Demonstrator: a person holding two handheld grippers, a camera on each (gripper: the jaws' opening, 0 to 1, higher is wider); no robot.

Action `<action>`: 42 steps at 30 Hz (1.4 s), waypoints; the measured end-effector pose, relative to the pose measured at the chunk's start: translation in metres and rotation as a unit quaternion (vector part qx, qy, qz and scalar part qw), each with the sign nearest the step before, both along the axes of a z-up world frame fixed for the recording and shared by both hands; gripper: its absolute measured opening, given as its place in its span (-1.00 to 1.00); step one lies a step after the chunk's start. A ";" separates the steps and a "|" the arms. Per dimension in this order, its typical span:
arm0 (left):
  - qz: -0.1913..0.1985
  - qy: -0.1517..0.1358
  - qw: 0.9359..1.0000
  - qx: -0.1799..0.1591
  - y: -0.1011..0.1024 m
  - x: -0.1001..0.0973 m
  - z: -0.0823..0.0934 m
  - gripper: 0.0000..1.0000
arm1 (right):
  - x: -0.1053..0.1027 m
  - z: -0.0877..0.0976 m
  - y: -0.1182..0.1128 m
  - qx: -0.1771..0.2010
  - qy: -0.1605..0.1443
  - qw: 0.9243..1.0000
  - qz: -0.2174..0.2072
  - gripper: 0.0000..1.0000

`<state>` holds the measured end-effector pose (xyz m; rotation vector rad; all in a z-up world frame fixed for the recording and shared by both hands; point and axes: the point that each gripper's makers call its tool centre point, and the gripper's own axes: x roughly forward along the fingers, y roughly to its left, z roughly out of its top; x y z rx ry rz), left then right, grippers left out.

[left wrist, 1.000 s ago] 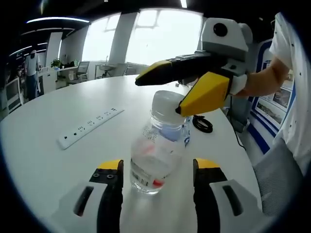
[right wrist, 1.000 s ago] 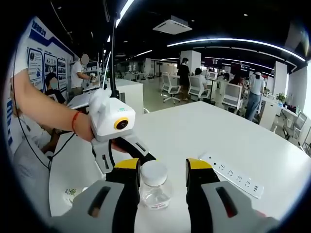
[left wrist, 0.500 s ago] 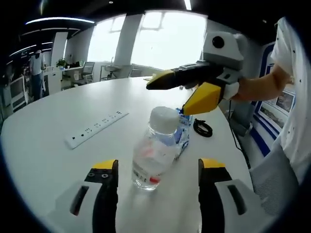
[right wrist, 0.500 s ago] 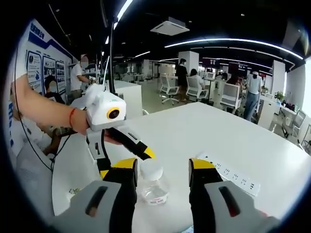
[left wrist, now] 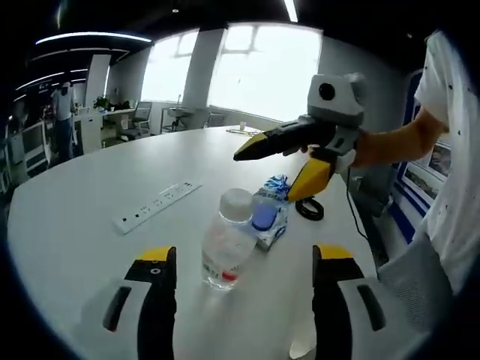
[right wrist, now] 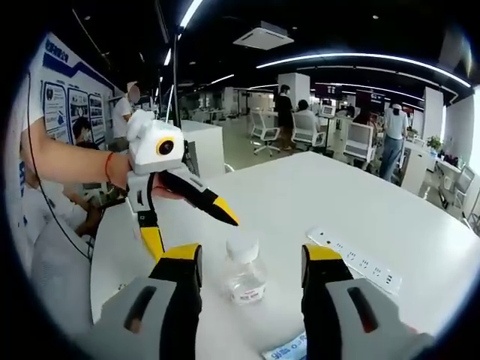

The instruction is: Arrange the tabletop items into an orderly group along one side of the table until the central work area is clear of visible clutter.

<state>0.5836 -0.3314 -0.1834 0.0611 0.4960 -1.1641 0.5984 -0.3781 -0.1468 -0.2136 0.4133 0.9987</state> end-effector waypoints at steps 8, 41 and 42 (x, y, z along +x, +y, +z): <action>0.015 -0.008 1.000 -0.007 0.012 -0.016 0.019 0.54 | -0.017 -0.001 -0.006 -0.007 0.016 1.000 0.010 0.09; 0.123 -0.019 0.991 -0.039 0.079 -0.108 0.067 0.52 | -0.103 -0.040 0.011 -0.051 0.111 0.987 0.106 0.11; 0.125 -0.019 0.991 -0.036 0.081 -0.113 0.067 0.52 | -0.107 -0.044 0.014 -0.052 0.118 0.985 0.115 0.11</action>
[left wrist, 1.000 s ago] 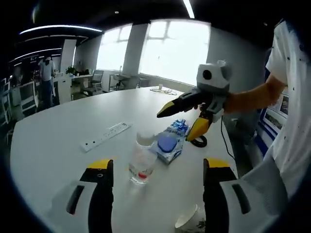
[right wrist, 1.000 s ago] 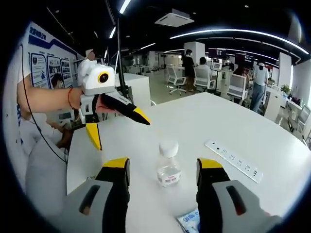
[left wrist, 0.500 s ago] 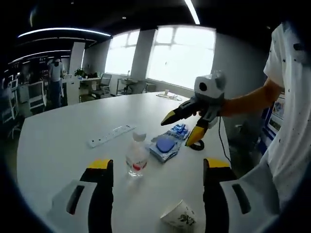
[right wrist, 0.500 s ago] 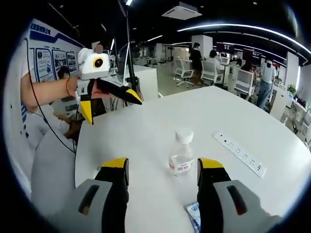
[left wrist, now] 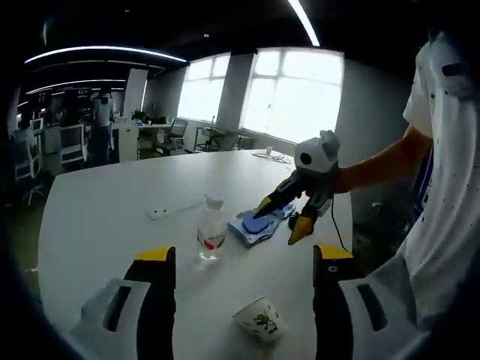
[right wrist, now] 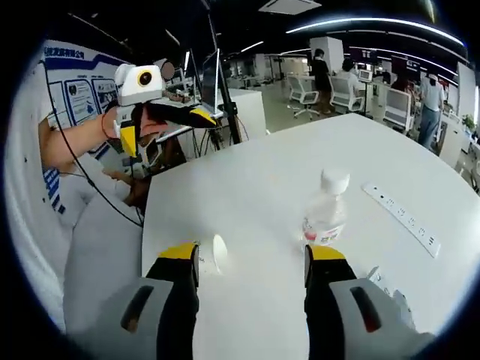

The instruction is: Arrange the tabletop items into an orderly group along one side of the table until the central work area is clear of visible clutter.

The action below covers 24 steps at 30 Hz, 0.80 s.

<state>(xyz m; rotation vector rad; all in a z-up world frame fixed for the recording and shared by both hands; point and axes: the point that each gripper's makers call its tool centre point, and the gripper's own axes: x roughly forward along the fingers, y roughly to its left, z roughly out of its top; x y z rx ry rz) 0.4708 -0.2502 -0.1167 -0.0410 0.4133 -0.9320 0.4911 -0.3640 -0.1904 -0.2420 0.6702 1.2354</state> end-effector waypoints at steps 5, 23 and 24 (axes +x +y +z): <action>0.006 0.004 1.000 0.005 0.006 -0.013 -0.001 0.51 | -0.010 -0.013 0.011 0.000 0.024 0.999 0.025 0.10; 0.051 0.025 0.998 -0.007 0.029 -0.042 -0.008 0.50 | -0.039 -0.072 0.051 -0.021 0.112 0.984 0.138 -0.12; 0.054 0.024 0.998 -0.007 0.030 -0.043 -0.008 0.50 | -0.039 -0.075 0.053 -0.020 0.115 0.983 0.141 -0.14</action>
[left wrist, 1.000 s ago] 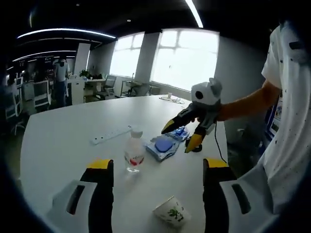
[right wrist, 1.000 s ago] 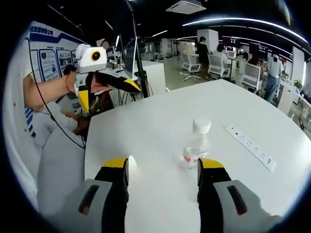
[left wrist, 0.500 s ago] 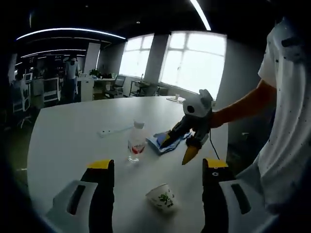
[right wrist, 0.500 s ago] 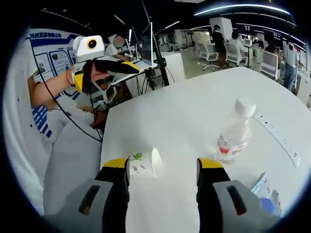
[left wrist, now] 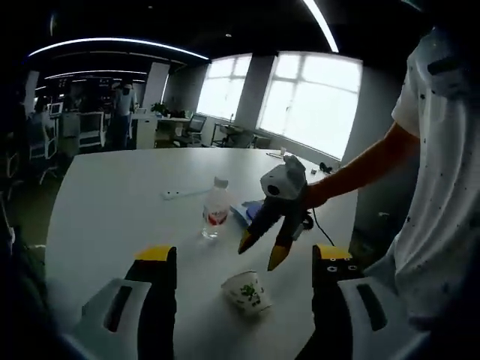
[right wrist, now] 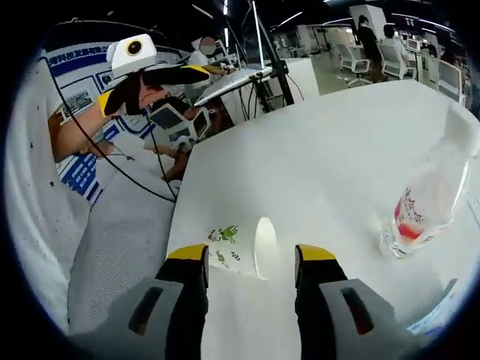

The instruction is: Arrange the tabletop items into an orderly group along one side of the table until the central work area is clear of visible clutter.

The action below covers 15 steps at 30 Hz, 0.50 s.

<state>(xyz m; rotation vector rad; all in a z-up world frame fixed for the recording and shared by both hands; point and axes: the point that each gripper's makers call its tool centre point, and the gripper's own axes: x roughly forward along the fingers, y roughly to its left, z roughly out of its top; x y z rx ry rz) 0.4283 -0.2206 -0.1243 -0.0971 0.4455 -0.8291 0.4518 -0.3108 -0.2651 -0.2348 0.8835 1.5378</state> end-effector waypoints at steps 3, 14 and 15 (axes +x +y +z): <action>0.004 0.000 1.000 -0.001 0.001 -0.001 0.000 0.49 | -0.005 -0.005 0.004 0.001 0.036 0.999 0.009 -0.23; 0.015 0.008 1.000 0.000 0.007 -0.003 -0.008 0.47 | -0.015 -0.019 0.013 0.005 0.112 0.993 0.031 -0.49; 0.016 0.009 1.000 -0.001 0.007 -0.003 -0.008 0.47 | -0.017 -0.020 0.013 0.004 0.117 0.993 0.034 -0.50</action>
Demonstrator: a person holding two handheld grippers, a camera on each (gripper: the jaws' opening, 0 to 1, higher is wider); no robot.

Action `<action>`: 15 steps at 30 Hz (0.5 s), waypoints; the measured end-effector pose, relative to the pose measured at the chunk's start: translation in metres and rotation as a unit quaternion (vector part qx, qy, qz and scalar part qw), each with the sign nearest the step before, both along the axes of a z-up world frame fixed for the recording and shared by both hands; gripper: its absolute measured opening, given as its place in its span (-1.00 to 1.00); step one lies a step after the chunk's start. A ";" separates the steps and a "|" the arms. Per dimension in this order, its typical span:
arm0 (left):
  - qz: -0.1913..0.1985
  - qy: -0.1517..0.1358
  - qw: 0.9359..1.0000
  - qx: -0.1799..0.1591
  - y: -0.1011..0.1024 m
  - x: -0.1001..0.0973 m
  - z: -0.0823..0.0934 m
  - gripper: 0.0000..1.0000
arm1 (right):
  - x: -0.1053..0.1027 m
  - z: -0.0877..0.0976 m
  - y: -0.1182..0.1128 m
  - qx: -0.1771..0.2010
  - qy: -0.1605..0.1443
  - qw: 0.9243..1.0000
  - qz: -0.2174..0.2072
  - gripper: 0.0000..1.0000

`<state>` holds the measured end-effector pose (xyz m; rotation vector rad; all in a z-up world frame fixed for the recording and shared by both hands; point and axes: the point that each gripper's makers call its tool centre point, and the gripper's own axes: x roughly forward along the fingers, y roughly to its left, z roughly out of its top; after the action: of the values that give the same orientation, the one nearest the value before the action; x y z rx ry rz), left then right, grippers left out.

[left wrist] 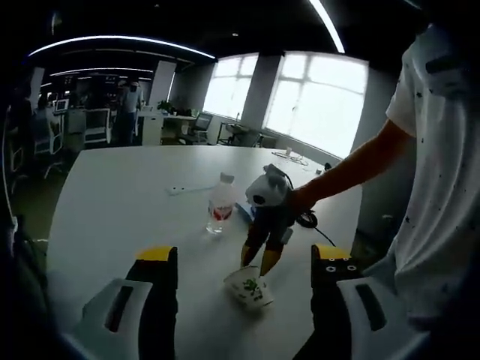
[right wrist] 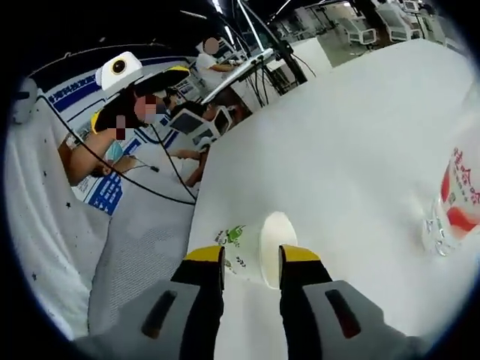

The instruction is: Arrange the tabletop items into an orderly group along one side of the table until the central work area is clear of visible clutter.

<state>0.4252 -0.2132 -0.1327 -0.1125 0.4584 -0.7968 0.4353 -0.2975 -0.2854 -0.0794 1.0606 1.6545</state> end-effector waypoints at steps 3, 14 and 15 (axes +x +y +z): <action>0.002 0.002 1.000 0.001 0.001 0.000 -0.002 0.46 | -0.003 -0.001 0.001 0.001 0.003 1.000 0.007 -0.62; -0.001 0.001 1.000 0.000 -0.001 0.000 -0.003 0.45 | -0.018 0.007 0.000 0.005 0.023 0.999 0.031 -0.92; -0.003 0.000 1.000 -0.002 -0.002 0.000 -0.002 0.44 | -0.023 0.010 -0.001 0.009 0.025 0.999 0.037 -0.93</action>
<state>0.4248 -0.2151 -0.1350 -0.1146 0.4577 -0.8038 0.4126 -0.2981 -0.2757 -0.0667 1.0915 1.7393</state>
